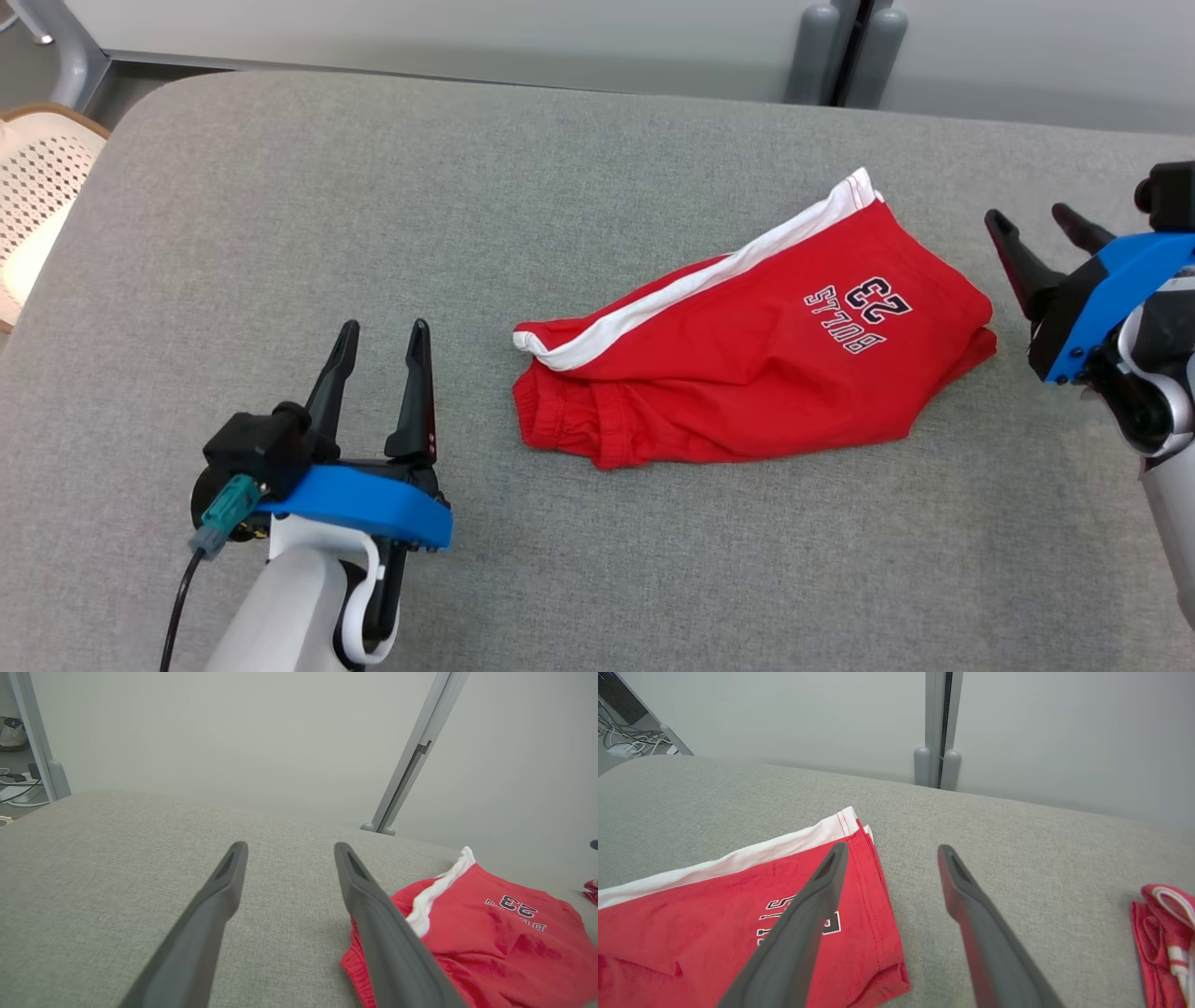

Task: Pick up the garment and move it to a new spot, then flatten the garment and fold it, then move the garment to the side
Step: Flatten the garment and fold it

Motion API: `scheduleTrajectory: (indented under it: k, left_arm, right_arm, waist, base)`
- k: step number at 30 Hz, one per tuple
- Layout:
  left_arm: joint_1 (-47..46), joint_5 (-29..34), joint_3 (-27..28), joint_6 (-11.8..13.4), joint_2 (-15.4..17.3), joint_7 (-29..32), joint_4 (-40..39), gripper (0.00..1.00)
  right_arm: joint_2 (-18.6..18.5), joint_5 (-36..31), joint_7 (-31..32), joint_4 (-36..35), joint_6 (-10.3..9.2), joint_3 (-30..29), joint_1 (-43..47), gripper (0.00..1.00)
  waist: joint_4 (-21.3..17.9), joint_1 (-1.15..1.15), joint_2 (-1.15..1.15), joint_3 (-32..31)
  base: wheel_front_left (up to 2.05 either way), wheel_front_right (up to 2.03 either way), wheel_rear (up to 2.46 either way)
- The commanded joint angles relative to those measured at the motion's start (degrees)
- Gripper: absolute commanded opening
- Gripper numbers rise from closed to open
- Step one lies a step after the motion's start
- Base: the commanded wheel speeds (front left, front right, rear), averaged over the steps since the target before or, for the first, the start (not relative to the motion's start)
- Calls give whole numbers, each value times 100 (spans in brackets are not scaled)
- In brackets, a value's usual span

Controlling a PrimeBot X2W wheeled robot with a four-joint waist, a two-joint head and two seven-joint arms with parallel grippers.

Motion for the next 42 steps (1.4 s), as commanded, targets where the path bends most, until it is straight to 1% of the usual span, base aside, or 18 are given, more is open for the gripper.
scheduleTrajectory:
  k: [1, 5, 11, 20, 26, 27, 28, 30, 34, 39, 42]
  left_arm:
    - [163, 222, 197, -78, -81, -25, -69, 100]
    - [293, 543, 564, -268, -191, -28, -172, 100]
    - [357, 869, 870, -480, -281, -29, -310, 100]
    - [367, 1024, 1088, -601, -441, -29, -481, 100]
    - [385, 1111, 1159, -636, -487, -29, -524, 100]
    - [379, 1121, 1172, -640, -487, -30, -523, 100]
    - [374, 1134, 1187, -644, -489, -30, -524, 100]
    - [375, 1159, 1205, -647, -491, -30, -514, 100]
    - [439, 1175, 1236, -647, -497, -30, -469, 100]
    - [518, 1173, 1216, -639, -419, -30, -489, 100]
    - [641, 1181, 1261, -639, -357, -30, -514, 100]
  right_arm:
    - [47, 14, -69, 134, 1, 37, 19, 100]
    - [121, 61, -138, 444, 2, 24, -134, 100]
    - [225, 122, -104, 945, 1, 14, -394, 100]
    - [331, 72, -25, 1586, 1, 36, -779, 100]
    - [482, -76, 378, 1968, 7, 386, -798, 100]
    - [504, -63, 443, 1974, 8, 474, -778, 67]
    - [510, -39, 447, 1956, 9, 523, -764, 0]
    - [515, 34, 458, 1913, 9, 605, -698, 0]
    - [404, 205, 181, 1716, 2, 613, -601, 0]
    - [247, 341, -165, 1516, 1, 423, -408, 0]
    - [183, 353, -251, 1397, 1, 300, -233, 0]
  waist:
    - [-17, 1, 0, 48]
    - [21, 1, 0, 182]
    - [163, 1, 0, 447]
    - [404, 1, 0, 704]
    - [436, 1, 0, 738]
    - [431, 1, 0, 736]
    - [419, 1, 0, 730]
    - [379, 1, 0, 701]
    - [263, 1, 0, 576]
    - [60, 1, 0, 314]
    - [-107, 1, 0, 156]
  base:
    - [0, 0, 0]
    - [0, 0, 0]
    - [0, 0, 0]
    - [0, 0, 0]
    - [0, 0, 0]
    - [0, 0, 0]
    - [0, 0, 0]
    - [0, 0, 0]
    - [0, 0, 0]
    - [0, 0, 0]
    - [0, 0, 0]
